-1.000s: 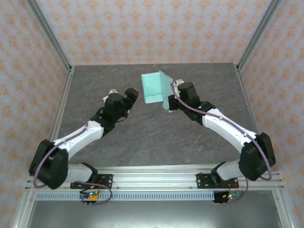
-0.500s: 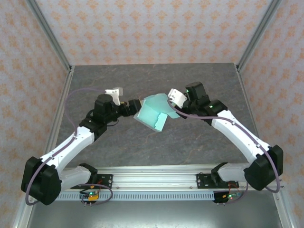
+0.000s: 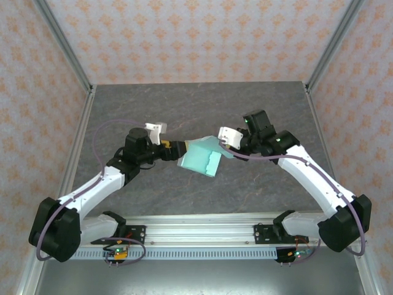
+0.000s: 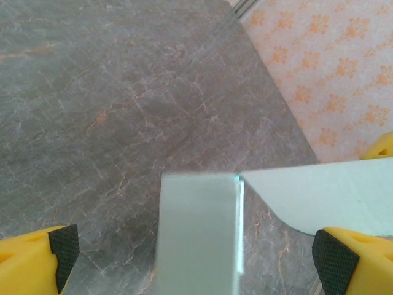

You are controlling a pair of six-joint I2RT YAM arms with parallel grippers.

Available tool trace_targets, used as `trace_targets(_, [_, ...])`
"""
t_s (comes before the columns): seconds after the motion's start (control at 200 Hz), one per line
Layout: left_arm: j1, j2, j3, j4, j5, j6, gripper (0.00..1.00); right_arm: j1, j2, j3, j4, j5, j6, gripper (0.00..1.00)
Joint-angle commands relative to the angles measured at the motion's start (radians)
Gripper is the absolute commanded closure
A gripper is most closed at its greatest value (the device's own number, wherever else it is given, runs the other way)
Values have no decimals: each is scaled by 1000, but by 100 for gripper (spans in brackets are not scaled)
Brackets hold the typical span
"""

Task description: Fold the paper box

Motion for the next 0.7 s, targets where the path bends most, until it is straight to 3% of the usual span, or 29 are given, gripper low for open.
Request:
trace_targets(0.0, [6,40,-28,69,58,-9,0,-7,-10,7,-20,-75,-38,91])
trace_targets(0.195, [4,59,-54,175,154,-61,11,-27,3,27,-26,-124,-44,91])
trace_targets(0.385, [4,50,-57,171,152,-57,38,-31,12,34,-24,-137,-48,90])
trace_targets(0.576, [4,73,-49,202,163,-61,57,-32,13,25,6,-150,-15,90])
trace_targets(0.651, [4,84,-43,199,136,-96,60,-32,10,11,63,-163,43,84])
trace_targets(0.691, [4,93,-39,206,124,-107,62,-32,11,5,90,-175,92,74])
